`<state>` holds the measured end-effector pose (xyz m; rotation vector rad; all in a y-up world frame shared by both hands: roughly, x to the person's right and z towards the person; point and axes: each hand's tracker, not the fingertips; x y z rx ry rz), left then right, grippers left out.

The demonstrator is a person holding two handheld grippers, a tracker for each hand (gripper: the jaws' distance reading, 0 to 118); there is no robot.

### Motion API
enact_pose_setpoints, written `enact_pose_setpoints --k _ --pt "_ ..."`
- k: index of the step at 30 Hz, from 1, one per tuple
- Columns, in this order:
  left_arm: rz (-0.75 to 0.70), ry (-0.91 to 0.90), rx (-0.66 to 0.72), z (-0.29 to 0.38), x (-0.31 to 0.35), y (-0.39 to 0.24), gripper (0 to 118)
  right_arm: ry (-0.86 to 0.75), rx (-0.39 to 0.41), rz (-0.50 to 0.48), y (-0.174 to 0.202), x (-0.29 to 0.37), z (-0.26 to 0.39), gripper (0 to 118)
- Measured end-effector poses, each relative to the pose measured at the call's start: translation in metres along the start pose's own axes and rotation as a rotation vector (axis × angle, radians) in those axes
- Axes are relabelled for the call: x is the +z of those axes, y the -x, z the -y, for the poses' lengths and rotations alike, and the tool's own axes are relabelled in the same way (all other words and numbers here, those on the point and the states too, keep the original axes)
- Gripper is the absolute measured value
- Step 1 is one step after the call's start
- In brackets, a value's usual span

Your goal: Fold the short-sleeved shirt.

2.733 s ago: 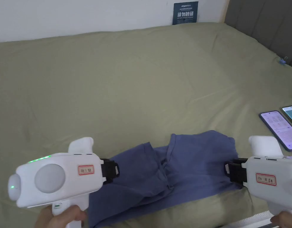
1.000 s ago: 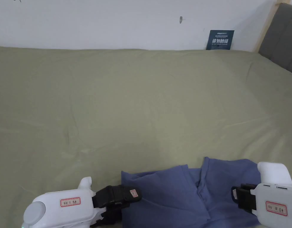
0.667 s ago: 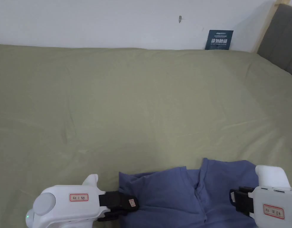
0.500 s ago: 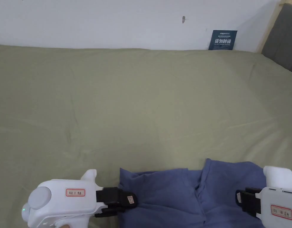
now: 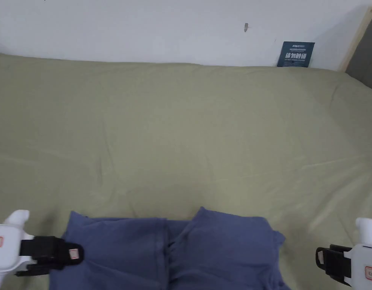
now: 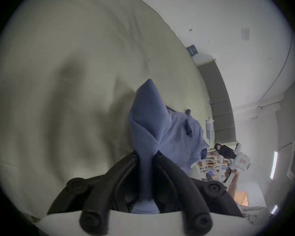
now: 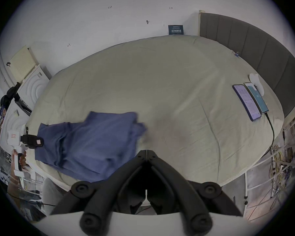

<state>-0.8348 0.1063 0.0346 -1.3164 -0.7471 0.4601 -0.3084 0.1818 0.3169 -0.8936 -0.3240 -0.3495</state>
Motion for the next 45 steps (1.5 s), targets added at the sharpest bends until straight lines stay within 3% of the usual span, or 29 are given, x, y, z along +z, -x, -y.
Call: enact_pose_setpoints --k 7,13,16,22,27,28,29,30,31,34,37,39,41,44,45 --pt "-0.111 -0.068 0.040 0.003 0.051 0.010 11 0.003 -0.012 -0.005 0.001 -0.002 0.001 0" --pt "-0.205 -0.118 -0.111 0.010 0.057 -0.075 11 0.004 -0.017 -0.009 -0.003 -0.003 0.003 0" --pt "-0.150 -0.128 -0.147 0.008 0.052 -0.126 11 -0.001 -0.038 -0.029 -0.007 -0.003 0.005 0" --pt "-0.068 -0.078 -0.313 0.006 -0.009 -0.222 11 -0.011 -0.063 -0.047 -0.013 0.000 0.006 0" --pt "-0.018 0.091 -0.390 0.007 -0.113 -0.263 13 -0.029 -0.112 -0.063 -0.025 0.006 0.011 0" --pt "-0.029 0.118 -0.387 0.010 -0.131 -0.266 22 -0.028 -0.118 -0.062 -0.028 0.006 0.012 0" --pt "-0.012 0.171 -0.414 0.014 -0.150 -0.269 40 -0.025 -0.123 -0.061 -0.031 0.006 0.013 0" --pt "0.033 0.200 -0.387 0.018 -0.165 -0.270 67 -0.021 -0.130 -0.054 -0.034 0.007 0.015 0" --pt "0.084 0.219 -0.359 0.019 -0.174 -0.269 80 -0.018 -0.136 -0.046 -0.037 0.007 0.016 0" --pt "0.061 0.208 -0.369 0.019 -0.183 -0.267 83 -0.014 -0.162 -0.029 -0.045 0.008 0.018 0" --pt "-0.032 0.141 -0.368 0.008 -0.166 -0.254 80 -0.024 -0.180 -0.032 -0.051 0.013 0.020 0" --pt "-0.070 0.066 -0.354 0.004 -0.145 -0.240 71 -0.031 -0.187 -0.027 -0.052 0.014 0.020 0" --pt "-0.108 0.020 -0.338 -0.001 -0.130 -0.222 35 -0.037 -0.189 -0.026 -0.051 0.014 0.020 0" --pt "-0.211 -0.012 -0.249 -0.001 -0.124 -0.196 1 -0.037 -0.198 -0.036 -0.050 0.011 0.021 0" --pt "-0.228 -0.015 -0.229 0.002 -0.123 -0.189 0 -0.035 -0.197 -0.038 -0.049 0.010 0.022 0"
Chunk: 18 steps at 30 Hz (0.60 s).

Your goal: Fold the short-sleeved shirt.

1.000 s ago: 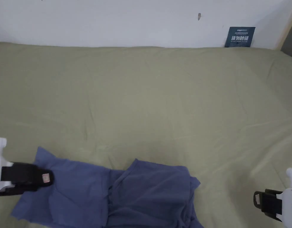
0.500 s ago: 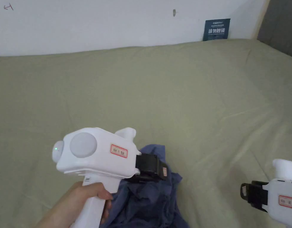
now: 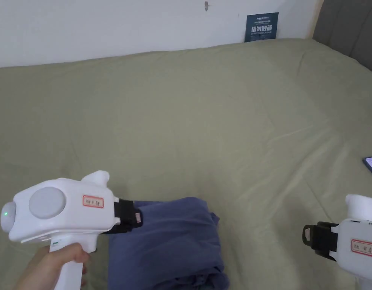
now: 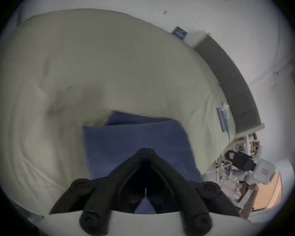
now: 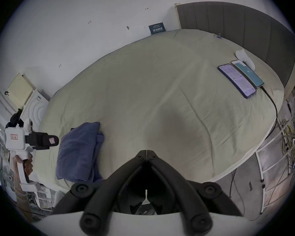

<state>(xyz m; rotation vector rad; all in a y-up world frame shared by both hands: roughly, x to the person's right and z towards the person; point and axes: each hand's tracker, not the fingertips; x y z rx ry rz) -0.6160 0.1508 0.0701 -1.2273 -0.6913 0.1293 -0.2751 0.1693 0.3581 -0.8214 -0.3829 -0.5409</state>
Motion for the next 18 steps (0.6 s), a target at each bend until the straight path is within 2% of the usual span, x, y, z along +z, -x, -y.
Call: enact_pose_setpoints --k 2,9,18 --pt "-0.028 0.029 -0.055 0.011 -0.008 0.000 0 0.003 0.005 -0.005 0.002 -0.002 0.002 0" --pt "0.025 0.054 -0.036 0.034 -0.047 -0.037 0 0.022 0.021 -0.012 0.005 -0.006 0.006 0" --pt "0.026 0.083 -0.205 0.044 -0.077 -0.116 0 0.020 0.003 -0.009 -0.005 -0.005 0.008 0"
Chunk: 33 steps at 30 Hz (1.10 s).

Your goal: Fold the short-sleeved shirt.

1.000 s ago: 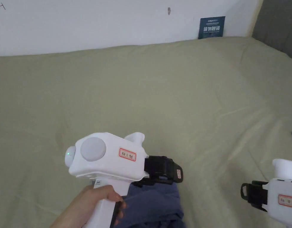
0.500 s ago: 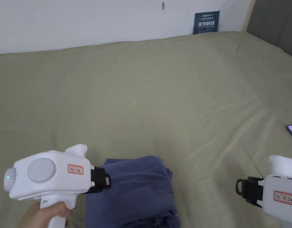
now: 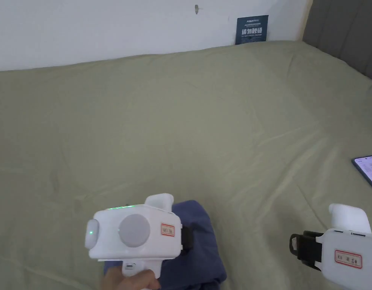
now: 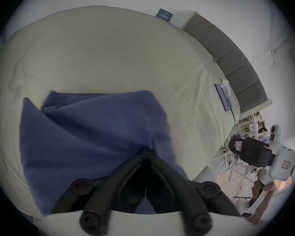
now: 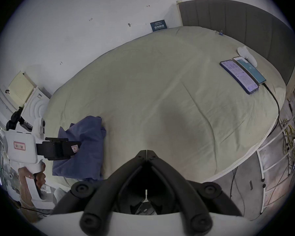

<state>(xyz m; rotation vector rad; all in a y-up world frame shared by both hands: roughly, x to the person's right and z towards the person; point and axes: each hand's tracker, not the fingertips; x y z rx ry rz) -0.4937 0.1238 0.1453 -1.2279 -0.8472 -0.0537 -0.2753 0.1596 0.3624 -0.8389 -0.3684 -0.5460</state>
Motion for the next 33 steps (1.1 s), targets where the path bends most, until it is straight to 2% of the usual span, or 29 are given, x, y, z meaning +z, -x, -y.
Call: enact_pose_setpoints --k 5,10,13,16,21,25,27,30,33 --pt "0.045 0.036 -0.017 0.003 -0.024 -0.019 0 0.004 -0.027 0.012 -0.009 -0.001 0.002 0" --pt "0.017 0.039 -0.038 0.008 -0.016 -0.029 0 0.012 -0.019 0.034 -0.009 0.001 0.003 0" --pt "0.150 0.033 -0.029 0.008 -0.001 -0.020 0 0.009 -0.004 0.037 -0.003 0.003 0.003 0" --pt "0.362 0.016 0.039 0.004 0.020 0.003 0 0.008 0.016 0.020 0.010 0.003 -0.001 0" --pt "0.251 -0.135 0.069 0.017 0.086 0.061 0 -0.045 0.127 -0.121 0.053 0.009 -0.012 0" --pt "0.279 -0.181 0.180 0.046 0.114 0.118 0 -0.026 0.177 -0.249 0.092 -0.009 -0.020 0" --pt "0.272 -0.205 0.226 0.061 0.122 0.141 0 -0.003 0.252 -0.290 0.114 -0.026 -0.019 0" --pt "0.268 -0.220 0.277 0.079 0.124 0.163 0 0.057 0.364 -0.293 0.142 -0.051 -0.012 0" --pt "0.265 -0.234 0.313 0.093 0.123 0.172 0 0.143 0.419 -0.275 0.156 -0.092 0.001 0"
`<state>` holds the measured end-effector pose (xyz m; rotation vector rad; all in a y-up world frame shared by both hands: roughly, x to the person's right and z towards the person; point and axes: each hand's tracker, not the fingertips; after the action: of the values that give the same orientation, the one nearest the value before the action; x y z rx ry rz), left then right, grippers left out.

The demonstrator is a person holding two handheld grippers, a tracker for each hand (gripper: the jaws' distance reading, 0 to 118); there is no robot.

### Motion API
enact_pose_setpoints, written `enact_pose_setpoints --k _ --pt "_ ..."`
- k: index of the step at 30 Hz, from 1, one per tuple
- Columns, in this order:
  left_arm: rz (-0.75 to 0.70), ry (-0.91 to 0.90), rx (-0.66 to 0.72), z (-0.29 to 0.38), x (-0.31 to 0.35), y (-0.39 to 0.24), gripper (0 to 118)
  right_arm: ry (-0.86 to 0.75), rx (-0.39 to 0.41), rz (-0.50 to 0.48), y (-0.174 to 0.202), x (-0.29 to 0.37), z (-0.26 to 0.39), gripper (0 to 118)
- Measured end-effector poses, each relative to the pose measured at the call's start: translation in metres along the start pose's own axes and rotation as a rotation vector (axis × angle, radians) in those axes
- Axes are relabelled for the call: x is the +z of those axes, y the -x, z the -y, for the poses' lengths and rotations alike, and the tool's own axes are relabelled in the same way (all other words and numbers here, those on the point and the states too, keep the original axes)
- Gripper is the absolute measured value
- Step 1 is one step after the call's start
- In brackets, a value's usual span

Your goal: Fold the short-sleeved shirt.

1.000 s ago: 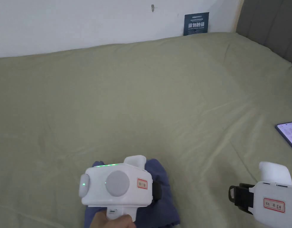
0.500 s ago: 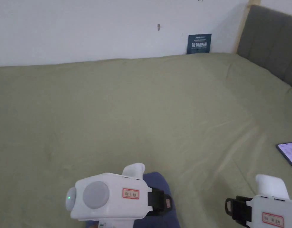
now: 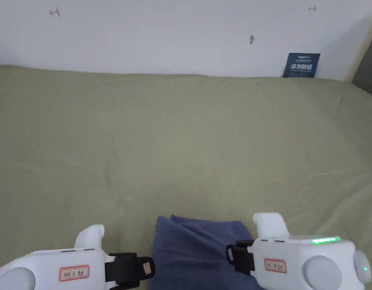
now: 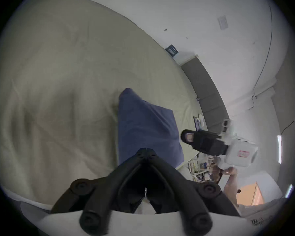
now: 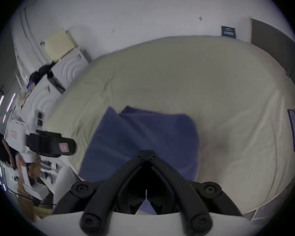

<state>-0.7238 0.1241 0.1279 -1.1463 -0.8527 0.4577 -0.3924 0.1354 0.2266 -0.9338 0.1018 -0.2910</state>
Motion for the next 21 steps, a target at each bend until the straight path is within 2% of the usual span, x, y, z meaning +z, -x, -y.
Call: enact_pose_setpoints --k 2,3,4,5,6,7,8,9,13,16,21 --pt "0.020 -0.013 0.041 0.006 -0.001 0.008 1 0.082 0.034 0.071 -0.002 -0.025 0.008 0" --pt "0.033 -0.002 0.052 0.009 -0.002 0.012 2 0.094 0.047 0.075 -0.005 -0.036 0.016 0" --pt "0.038 0.004 0.061 0.011 -0.003 0.015 12 0.072 0.026 0.061 -0.006 -0.038 0.019 0" --pt "0.033 0.005 0.064 0.012 -0.005 0.016 35 0.022 -0.010 0.035 -0.009 -0.036 0.021 0" --pt "0.035 0.004 0.072 0.012 -0.006 0.019 35 0.030 -0.055 0.023 -0.013 -0.028 0.017 0" --pt "0.042 0.009 0.078 0.011 -0.006 0.020 45 0.036 -0.087 0.010 -0.016 -0.027 0.015 0" --pt "0.066 0.028 0.087 0.009 -0.010 0.020 67 0.036 -0.080 0.006 -0.019 -0.028 0.015 0" --pt "0.052 0.027 0.098 0.007 -0.011 0.021 95 0.039 -0.079 0.003 -0.019 -0.026 0.017 0" --pt "0.049 -0.003 0.118 -0.007 -0.016 0.025 97 0.032 -0.069 0.010 -0.016 -0.025 0.018 0" --pt "0.135 0.046 0.146 -0.019 -0.031 0.038 97 0.030 -0.068 0.010 -0.017 -0.025 0.019 0" --pt "0.265 0.122 0.330 -0.022 -0.086 0.060 97 0.021 -0.092 -0.004 -0.019 -0.025 0.021 0"
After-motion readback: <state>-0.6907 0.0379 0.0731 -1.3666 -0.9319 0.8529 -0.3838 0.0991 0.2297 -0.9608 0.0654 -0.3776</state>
